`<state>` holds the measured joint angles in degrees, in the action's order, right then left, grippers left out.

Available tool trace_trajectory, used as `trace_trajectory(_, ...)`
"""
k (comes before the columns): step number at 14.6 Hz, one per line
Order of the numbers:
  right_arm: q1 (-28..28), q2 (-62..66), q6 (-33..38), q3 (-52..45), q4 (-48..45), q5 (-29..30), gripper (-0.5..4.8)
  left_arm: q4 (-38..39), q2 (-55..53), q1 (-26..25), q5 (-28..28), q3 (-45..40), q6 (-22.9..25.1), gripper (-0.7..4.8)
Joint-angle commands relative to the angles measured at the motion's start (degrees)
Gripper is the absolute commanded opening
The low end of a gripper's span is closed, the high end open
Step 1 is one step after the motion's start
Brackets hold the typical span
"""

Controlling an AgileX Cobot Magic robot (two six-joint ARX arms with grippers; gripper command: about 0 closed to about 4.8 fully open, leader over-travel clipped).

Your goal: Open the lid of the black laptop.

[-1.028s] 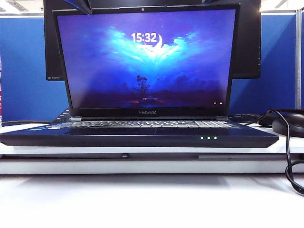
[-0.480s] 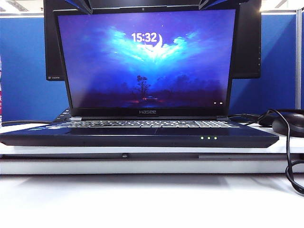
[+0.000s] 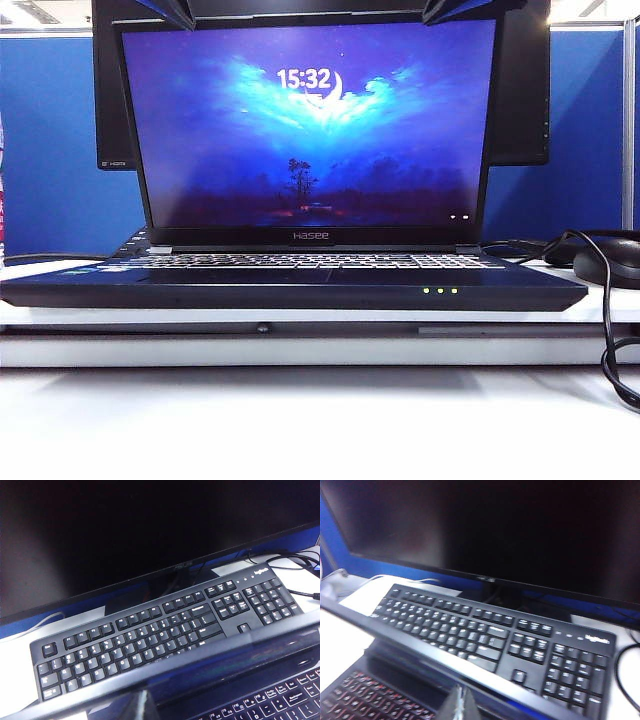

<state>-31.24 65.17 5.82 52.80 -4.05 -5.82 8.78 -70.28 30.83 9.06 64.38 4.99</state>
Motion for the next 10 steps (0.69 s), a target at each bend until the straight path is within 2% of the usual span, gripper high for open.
trace_trajectory(1, 0.9, 0.7, -0.2, 0.3, -3.2, -0.5, -0.01, -8.2, 0.6, 0.0, -0.3, 1.0, 0.6, -0.06)
trace_trajectory(9, 1.4, 3.6, -0.3, 0.7, -7.9, -0.4, -0.01, -8.8, 0.6, 0.0, -0.5, 1.0, 1.2, -0.06)
trace_trajectory(10, 1.6, 3.5, -0.3, 1.1, -7.8, -0.3, -0.01, -8.8, 0.7, 0.0, -2.8, 1.1, 1.0, -0.06)
